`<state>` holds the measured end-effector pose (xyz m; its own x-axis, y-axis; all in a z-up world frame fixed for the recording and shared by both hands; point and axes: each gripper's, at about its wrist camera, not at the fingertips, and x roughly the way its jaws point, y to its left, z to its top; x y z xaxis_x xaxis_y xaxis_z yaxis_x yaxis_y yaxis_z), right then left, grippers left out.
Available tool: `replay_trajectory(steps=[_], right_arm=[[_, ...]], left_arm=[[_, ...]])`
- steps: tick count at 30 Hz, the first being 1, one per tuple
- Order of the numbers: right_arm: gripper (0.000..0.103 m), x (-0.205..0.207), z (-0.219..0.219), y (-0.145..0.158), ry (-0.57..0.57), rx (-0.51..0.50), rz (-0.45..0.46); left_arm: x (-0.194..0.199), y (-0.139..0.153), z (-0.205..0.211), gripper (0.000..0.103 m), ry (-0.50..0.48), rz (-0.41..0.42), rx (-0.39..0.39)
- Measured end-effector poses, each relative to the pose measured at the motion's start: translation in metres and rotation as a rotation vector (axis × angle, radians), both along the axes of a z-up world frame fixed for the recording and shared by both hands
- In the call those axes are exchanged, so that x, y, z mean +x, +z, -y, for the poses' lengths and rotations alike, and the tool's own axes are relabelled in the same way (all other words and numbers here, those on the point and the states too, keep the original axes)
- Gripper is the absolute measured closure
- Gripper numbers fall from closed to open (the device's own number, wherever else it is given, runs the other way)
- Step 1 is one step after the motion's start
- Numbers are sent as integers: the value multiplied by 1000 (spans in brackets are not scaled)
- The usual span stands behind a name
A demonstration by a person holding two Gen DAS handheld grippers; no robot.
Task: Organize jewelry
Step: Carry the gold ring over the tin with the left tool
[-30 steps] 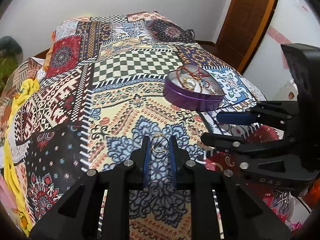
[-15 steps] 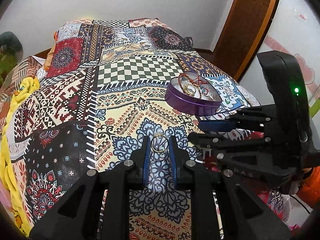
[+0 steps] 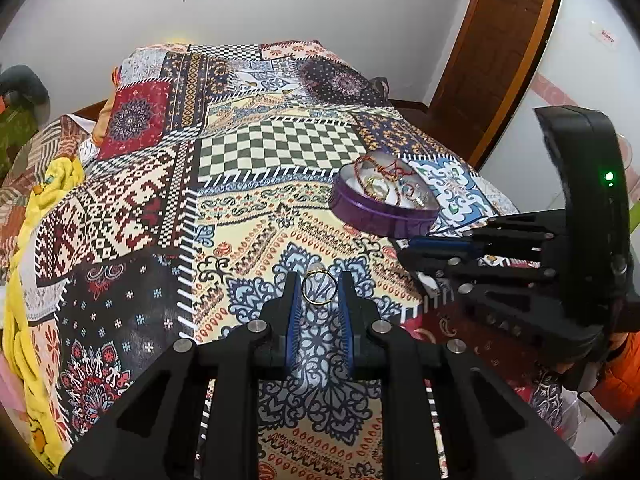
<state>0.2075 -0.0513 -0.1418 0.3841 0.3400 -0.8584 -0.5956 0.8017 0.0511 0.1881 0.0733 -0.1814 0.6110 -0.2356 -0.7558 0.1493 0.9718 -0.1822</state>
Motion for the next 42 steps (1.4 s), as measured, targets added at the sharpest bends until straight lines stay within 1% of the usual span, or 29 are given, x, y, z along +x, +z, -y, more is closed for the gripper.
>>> replay_trajectory(steps=[8, 15, 20, 26, 29, 34, 42], right_arm=[[94, 4, 35, 30, -76, 49, 74], [94, 11, 57, 52, -130, 95, 132], [94, 15, 66, 65, -156, 127, 172], [93, 23, 69, 72, -159, 159, 193], [93, 29, 68, 72, -157, 170, 192], [93, 38, 62, 66, -148, 173, 179], [93, 57, 53, 50, -130, 169, 133]], left_arm=[[10, 15, 12, 86, -4, 25, -13], [23, 31, 26, 86, -19, 61, -18], [34, 42, 35, 86, -34, 88, -17], [46, 51, 41, 86, -49, 112, -18], [54, 49, 44, 86, -54, 108, -20], [66, 38, 50, 86, -66, 80, -14], [88, 10, 57, 86, -103, -4, -12]])
